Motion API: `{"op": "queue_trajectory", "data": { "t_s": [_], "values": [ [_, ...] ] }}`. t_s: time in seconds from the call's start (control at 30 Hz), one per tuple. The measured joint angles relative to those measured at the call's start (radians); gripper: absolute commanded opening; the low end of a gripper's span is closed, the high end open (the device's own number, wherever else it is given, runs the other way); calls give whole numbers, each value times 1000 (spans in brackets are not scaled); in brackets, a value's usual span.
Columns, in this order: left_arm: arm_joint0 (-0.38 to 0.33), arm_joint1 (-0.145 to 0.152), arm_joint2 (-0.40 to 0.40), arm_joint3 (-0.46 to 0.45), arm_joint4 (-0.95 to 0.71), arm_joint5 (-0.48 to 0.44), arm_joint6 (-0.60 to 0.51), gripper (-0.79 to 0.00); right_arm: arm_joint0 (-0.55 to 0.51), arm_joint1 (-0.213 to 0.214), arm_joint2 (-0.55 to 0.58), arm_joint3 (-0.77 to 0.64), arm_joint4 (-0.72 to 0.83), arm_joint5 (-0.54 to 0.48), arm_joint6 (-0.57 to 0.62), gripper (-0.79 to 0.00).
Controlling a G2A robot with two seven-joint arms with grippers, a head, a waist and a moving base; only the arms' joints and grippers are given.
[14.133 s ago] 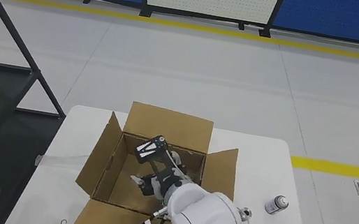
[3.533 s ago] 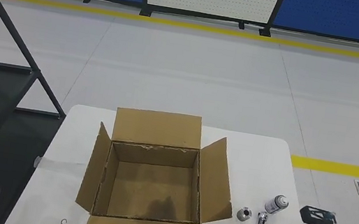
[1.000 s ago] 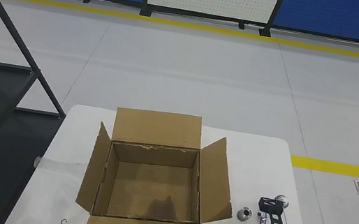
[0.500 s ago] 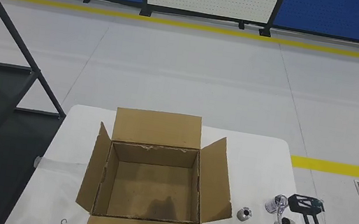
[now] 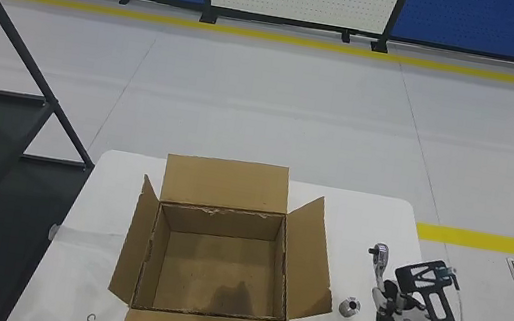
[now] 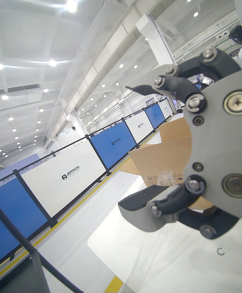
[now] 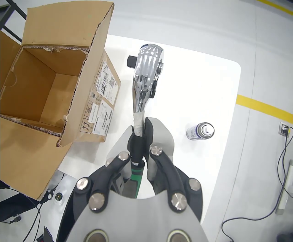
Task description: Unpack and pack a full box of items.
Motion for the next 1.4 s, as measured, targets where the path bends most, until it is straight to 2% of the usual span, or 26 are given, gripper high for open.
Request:
{"op": "queue_trajectory", "data": {
  "t_s": [0.27,0.4,0.53,0.63,0.77,0.97,1.23,1.3,1.4],
  "values": [
    [0,0,0,0,0,0,0,0,-1,0,-2,2,1,-1,-2,-785],
    [0,0,0,0,0,0,0,0,14,2,-31,6,4,-29,-85,-785],
    [0,0,0,0,0,0,0,0,116,6,-63,0,4,-62,-186,-785],
    [0,0,0,0,0,0,0,0,218,8,-119,0,34,-105,-193,-785],
    [0,0,0,0,0,0,0,0,366,9,-252,0,50,-131,-121,-785],
    [0,0,0,0,0,0,0,0,547,-9,-532,35,-27,-38,9,-785],
    [0,0,0,0,0,0,0,0,728,-67,-865,362,-92,63,-50,-785],
    [0,0,0,0,0,0,0,0,751,-80,-914,422,-103,84,-53,-785],
    [0,0,0,0,0,0,0,0,757,-83,-924,437,-102,89,-51,-785]
  ]
}}
